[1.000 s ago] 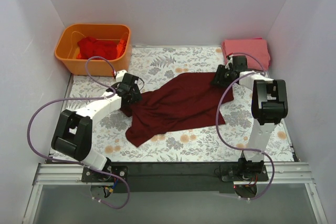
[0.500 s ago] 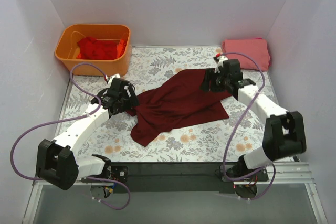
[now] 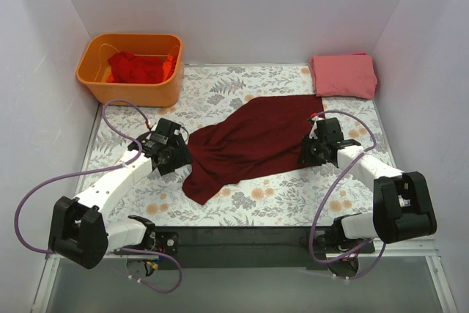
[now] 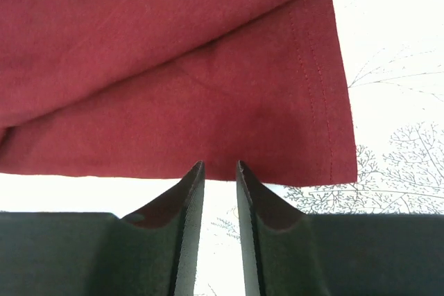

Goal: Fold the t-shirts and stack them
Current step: Flatten the tshirt out

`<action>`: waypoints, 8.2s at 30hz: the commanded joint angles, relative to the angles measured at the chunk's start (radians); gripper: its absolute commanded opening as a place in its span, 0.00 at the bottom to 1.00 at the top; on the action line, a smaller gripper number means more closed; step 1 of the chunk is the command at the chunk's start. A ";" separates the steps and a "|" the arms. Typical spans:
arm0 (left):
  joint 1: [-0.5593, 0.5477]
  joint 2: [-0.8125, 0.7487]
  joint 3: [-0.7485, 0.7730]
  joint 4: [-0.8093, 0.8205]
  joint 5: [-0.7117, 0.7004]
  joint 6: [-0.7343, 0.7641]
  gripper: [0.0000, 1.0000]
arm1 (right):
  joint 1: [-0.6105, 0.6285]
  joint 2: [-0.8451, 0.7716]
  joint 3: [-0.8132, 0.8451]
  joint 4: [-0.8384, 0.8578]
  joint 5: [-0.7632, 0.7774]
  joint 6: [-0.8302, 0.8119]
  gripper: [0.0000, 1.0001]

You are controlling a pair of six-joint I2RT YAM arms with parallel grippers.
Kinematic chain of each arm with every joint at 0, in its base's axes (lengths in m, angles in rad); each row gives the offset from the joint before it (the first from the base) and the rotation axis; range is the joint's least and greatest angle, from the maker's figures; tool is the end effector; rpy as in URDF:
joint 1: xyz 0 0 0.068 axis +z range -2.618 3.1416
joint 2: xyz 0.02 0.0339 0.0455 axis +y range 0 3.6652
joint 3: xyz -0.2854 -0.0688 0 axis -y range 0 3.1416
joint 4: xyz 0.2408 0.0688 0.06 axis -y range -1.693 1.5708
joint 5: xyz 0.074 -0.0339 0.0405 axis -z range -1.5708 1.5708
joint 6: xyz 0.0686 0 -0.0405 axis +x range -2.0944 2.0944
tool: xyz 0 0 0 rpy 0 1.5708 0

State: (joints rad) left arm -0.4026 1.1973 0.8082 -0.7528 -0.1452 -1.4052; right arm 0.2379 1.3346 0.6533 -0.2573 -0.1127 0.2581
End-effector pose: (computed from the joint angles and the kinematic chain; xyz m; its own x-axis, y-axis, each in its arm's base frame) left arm 0.2067 -0.0772 0.2144 -0.4657 -0.8624 -0.1983 -0.7705 0.5054 -0.3885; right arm 0.2529 0.0693 0.1712 -0.8343 0.0587 -0.5482 -0.0887 0.9671 0.2385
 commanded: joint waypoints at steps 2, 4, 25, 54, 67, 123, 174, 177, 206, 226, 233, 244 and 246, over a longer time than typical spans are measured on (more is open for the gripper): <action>-0.002 -0.021 -0.020 0.000 0.007 -0.021 0.59 | -0.006 0.026 0.058 0.052 -0.025 0.007 0.30; -0.004 -0.021 -0.035 0.012 -0.001 -0.029 0.58 | -0.020 0.066 0.065 0.052 -0.016 0.006 0.30; 0.024 0.146 -0.044 0.187 -0.105 -0.155 0.53 | -0.414 0.024 -0.162 0.056 -0.122 0.055 0.26; 0.114 0.789 0.526 0.302 0.019 0.011 0.06 | -0.542 0.023 -0.202 0.076 -0.094 0.067 0.26; 0.107 0.673 0.740 0.282 -0.169 0.193 0.15 | -0.577 0.012 -0.219 0.076 -0.076 0.070 0.26; -0.090 0.052 0.209 -0.378 -0.324 -0.037 0.63 | -0.526 0.000 -0.219 0.110 -0.173 0.032 0.30; -0.107 0.217 0.075 -0.092 -0.205 -0.064 0.00 | -0.445 -0.158 -0.147 -0.006 -0.042 0.001 0.46; -0.105 0.148 0.056 -0.086 -0.223 -0.074 0.00 | -0.413 -0.212 -0.109 -0.084 0.083 0.006 0.54; -0.077 -0.056 -0.107 0.113 -0.188 0.008 0.00 | -0.328 -0.117 -0.035 -0.246 0.211 0.107 0.58; -0.064 -0.061 -0.115 0.124 -0.168 0.020 0.00 | -0.272 -0.101 0.089 -0.275 0.337 0.133 0.55; -0.062 -0.059 -0.115 0.125 -0.168 0.022 0.00 | -0.272 -0.066 0.083 -0.266 0.323 0.135 0.56; -0.064 -0.059 -0.115 0.125 -0.169 0.022 0.00 | -0.278 0.006 0.032 -0.220 0.347 0.130 0.54; -0.061 -0.059 -0.115 0.125 -0.169 0.023 0.00 | -0.282 0.015 0.026 -0.209 0.349 0.128 0.52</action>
State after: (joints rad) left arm -0.4721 1.1656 0.6994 -0.6426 -0.3023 -1.3911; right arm -0.0383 1.3392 0.6888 -0.5030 0.2119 0.3828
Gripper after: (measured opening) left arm 0.018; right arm 0.532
